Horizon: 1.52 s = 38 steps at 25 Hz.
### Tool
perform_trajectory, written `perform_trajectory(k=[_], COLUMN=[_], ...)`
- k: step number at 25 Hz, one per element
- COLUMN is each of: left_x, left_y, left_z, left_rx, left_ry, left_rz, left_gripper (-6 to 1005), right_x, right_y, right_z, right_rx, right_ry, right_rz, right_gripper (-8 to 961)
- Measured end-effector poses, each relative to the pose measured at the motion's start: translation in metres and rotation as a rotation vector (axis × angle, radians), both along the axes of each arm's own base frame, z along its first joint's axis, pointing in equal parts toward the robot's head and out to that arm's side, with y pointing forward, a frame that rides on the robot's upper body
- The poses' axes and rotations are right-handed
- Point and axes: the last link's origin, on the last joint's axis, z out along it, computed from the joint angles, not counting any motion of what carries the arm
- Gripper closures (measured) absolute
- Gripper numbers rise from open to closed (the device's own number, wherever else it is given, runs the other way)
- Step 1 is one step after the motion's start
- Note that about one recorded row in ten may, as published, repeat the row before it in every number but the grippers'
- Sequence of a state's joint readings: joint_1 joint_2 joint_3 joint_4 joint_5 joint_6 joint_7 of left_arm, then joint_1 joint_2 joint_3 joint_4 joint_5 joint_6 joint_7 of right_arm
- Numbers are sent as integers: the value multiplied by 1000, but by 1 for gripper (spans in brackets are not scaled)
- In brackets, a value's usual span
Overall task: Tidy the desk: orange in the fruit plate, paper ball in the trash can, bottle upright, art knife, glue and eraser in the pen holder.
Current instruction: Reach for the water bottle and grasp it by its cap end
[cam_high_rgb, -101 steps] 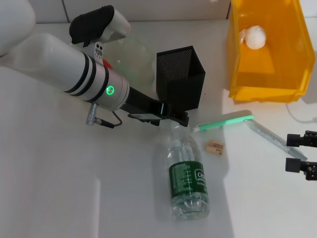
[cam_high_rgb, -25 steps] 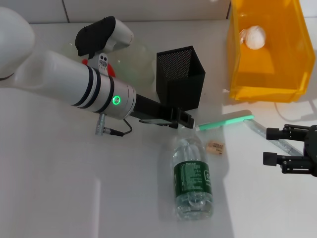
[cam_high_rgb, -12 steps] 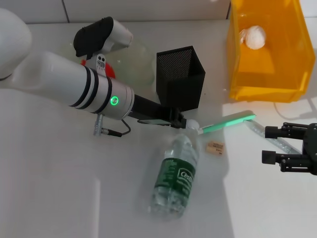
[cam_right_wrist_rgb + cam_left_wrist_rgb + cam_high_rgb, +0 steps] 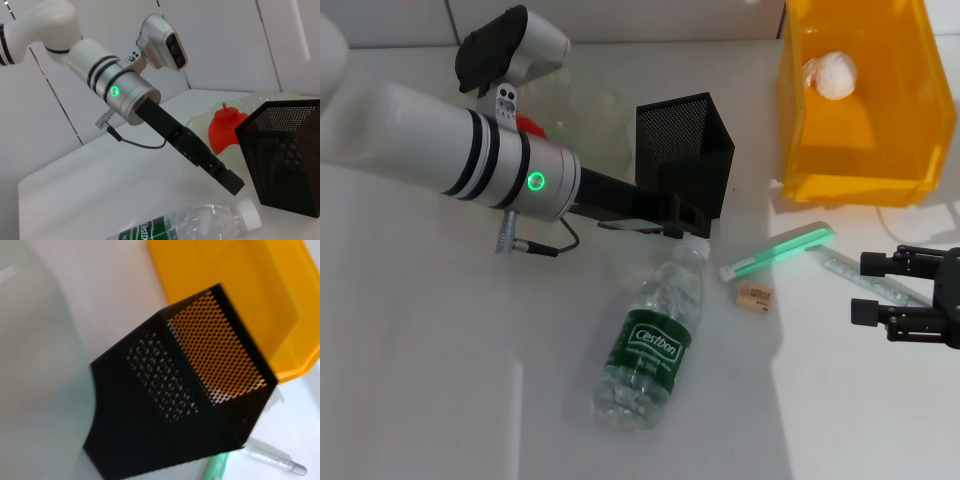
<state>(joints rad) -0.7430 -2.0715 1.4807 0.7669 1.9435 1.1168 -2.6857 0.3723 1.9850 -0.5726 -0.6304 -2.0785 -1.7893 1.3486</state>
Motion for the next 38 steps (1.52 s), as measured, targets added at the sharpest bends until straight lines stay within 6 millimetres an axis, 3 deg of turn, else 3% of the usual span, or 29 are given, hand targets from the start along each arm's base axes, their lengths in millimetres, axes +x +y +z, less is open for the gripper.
perform_trajectory(k=[12,22,38], left_x=[7,5,14], left_y=[-2,6,0], left_z=[6,0,-15], left_rx=[-26,12,-1], left_ry=[60,137,135], left_rz=[-93,-100,-107], left_gripper=[297,262,262], right_x=[3,4,4], right_y=[-1,-2,2], right_z=[-2,-2,-6], right_rx=[-4,2,9], right_ry=[7,6,-6], right_rz=[-23,-23,-24], right_gripper=[211,212,214])
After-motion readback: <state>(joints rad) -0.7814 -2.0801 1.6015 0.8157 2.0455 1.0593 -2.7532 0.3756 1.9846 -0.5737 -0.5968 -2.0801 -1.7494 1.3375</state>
